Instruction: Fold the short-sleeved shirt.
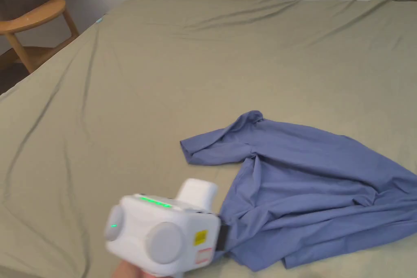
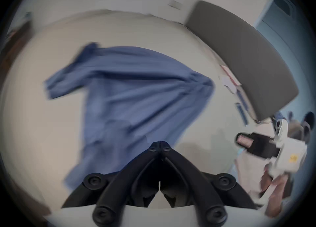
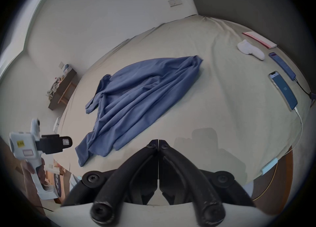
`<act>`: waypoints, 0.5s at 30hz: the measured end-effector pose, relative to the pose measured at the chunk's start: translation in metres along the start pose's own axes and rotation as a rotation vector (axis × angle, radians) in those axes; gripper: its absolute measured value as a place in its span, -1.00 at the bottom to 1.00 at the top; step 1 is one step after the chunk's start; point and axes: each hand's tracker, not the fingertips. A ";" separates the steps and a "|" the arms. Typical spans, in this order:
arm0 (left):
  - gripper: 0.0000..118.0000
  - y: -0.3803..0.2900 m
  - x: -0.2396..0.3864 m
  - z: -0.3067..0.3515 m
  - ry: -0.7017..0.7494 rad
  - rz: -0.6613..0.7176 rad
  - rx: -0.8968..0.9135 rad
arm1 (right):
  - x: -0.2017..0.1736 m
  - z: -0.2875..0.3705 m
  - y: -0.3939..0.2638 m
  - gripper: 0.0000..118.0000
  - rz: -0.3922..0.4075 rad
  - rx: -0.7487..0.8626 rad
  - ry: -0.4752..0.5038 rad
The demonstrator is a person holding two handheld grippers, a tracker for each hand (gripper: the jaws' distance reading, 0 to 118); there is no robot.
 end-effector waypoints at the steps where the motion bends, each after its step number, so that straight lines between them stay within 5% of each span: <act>1: -1.00 -0.010 -0.010 0.011 0.049 -0.013 0.033 | -0.006 0.000 -0.002 -1.00 0.013 -0.004 0.014; 6: -0.92 -0.052 -0.062 0.024 0.019 0.048 -0.037 | -0.037 0.000 -0.011 -1.00 0.094 -0.030 0.032; 7: 0.23 -0.055 -0.059 0.022 0.024 0.038 -0.035 | -0.040 -0.002 -0.013 -1.00 0.101 -0.035 0.033; 8: 0.98 -0.059 -0.058 0.021 0.013 0.030 -0.023 | -0.043 -0.002 -0.014 -1.00 0.105 -0.041 0.034; 15: 0.90 -0.034 -0.034 -0.025 -0.068 -0.024 0.002 | -0.056 0.001 -0.016 -1.00 0.146 -0.067 0.018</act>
